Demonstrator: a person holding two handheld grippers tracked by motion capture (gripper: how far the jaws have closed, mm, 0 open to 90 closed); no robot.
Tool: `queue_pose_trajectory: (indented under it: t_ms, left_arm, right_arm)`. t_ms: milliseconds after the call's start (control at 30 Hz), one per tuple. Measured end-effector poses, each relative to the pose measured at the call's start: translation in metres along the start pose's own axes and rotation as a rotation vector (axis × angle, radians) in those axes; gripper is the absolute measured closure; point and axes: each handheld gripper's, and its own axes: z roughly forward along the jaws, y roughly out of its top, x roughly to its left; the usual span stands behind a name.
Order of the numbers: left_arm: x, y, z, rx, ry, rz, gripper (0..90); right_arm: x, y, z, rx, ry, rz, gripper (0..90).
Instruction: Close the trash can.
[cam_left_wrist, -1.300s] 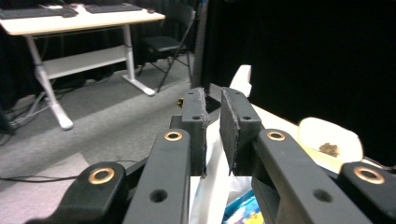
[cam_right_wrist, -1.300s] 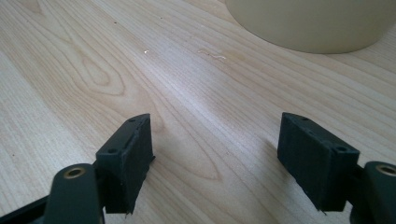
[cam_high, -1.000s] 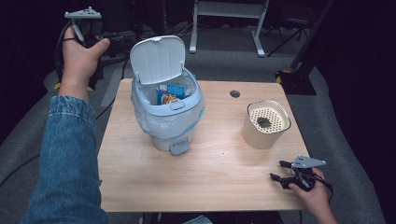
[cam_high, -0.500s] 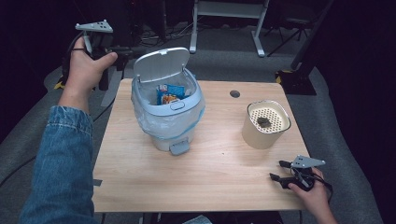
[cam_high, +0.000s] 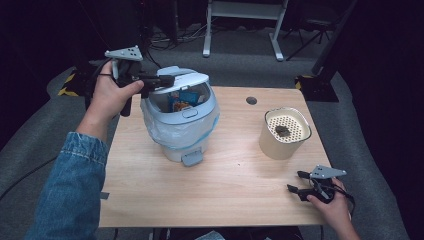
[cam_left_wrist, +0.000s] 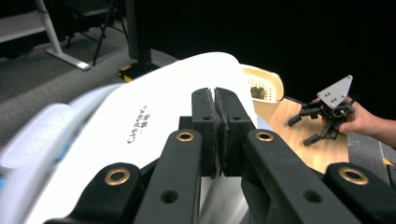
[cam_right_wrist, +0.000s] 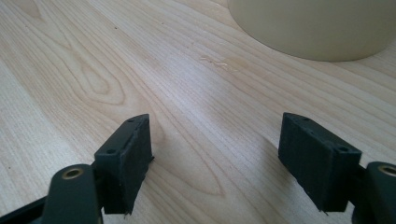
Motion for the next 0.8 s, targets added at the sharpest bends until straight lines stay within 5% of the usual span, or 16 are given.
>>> queue_pose_trajectory:
  t_ms: [467,800]
  left_arm:
    - [-0.010,-0.021,0.025,0.127,0.015,0.020,88.6]
    - [-0.010,-0.022,0.030,0.116,0.020,0.009,90.0]
  right_arm:
    - [-0.001,0.001,0.001,0.002,0.004,-0.005,25.7]
    - [-0.001,0.001,0.002,0.001,0.006,-0.004,25.6]
